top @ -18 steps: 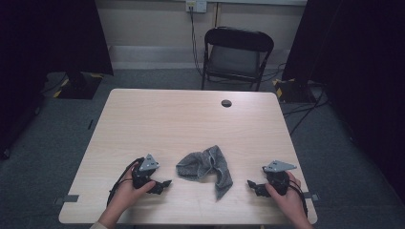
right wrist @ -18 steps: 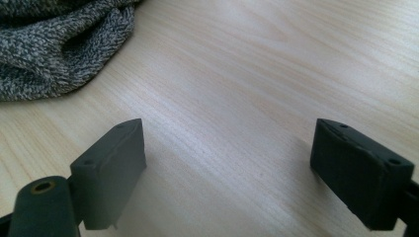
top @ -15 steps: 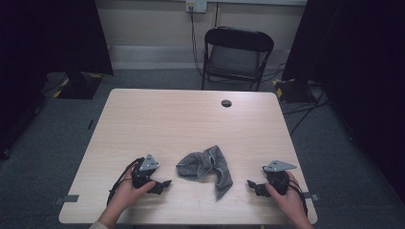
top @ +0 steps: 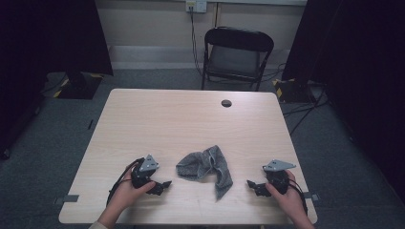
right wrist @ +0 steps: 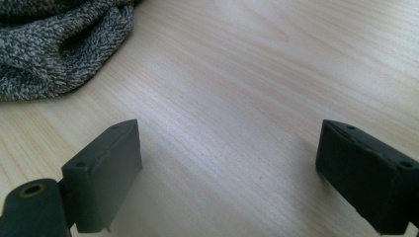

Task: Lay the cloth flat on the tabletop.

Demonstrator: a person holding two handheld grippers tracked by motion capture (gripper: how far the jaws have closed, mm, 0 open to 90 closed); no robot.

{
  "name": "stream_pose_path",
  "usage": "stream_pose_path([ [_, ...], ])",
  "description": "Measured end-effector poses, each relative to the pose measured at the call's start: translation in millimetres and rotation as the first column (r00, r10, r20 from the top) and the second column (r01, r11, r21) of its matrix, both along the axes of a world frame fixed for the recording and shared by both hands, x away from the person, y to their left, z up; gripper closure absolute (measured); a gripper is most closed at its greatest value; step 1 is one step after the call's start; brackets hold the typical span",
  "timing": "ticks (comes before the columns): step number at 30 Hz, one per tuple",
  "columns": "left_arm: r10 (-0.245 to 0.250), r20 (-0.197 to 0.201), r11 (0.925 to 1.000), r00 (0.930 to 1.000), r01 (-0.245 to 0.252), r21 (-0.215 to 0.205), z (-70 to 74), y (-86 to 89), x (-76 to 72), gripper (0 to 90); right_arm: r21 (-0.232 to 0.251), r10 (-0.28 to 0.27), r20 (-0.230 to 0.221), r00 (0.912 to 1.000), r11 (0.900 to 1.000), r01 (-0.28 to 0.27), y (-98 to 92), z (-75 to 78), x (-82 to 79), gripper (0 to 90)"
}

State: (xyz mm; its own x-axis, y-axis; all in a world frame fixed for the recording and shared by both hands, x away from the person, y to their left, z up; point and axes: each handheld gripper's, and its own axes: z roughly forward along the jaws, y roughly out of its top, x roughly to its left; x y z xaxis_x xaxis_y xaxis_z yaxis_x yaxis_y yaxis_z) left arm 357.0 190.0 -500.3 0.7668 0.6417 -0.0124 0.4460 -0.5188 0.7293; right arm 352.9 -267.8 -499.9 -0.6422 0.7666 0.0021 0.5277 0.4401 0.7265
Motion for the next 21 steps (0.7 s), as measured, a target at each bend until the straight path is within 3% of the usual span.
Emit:
stream_pose_path([
  [4, -0.008, 0.007, 0.9999, 0.9999, 0.009, -0.011, 0.3, 0.8, -4.2, 13.6, 0.004, 0.005, 0.002, 1.0, 1.0, -0.005, -0.3, 0.3, 0.5, 12.2],
  [8, -0.004, 0.003, 1.0, 1.0, 0.004, 0.007, 2.1, 0.2, -5.6, 15.7, 0.023, 0.019, -0.013, 0.9997, 1.0, -0.019, 0.2, 7.4, 1.5, 14.8],
  [13, -0.009, -0.025, 1.0, 0.9996, 0.009, -0.001, 4.6, -2.4, -8.1, 15.7, 0.029, 0.045, -0.003, 0.999, 0.999, -0.045, 6.3, 15.8, 2.6, 14.9],
  [21, -0.088, -0.007, 0.9953, 0.9961, 0.087, -0.043, 19.1, -17.5, -14.0, 15.9, 0.095, 0.033, -0.028, 0.9991, 0.995, -0.03, 10.5, 26.1, 7.6, 15.5],
])
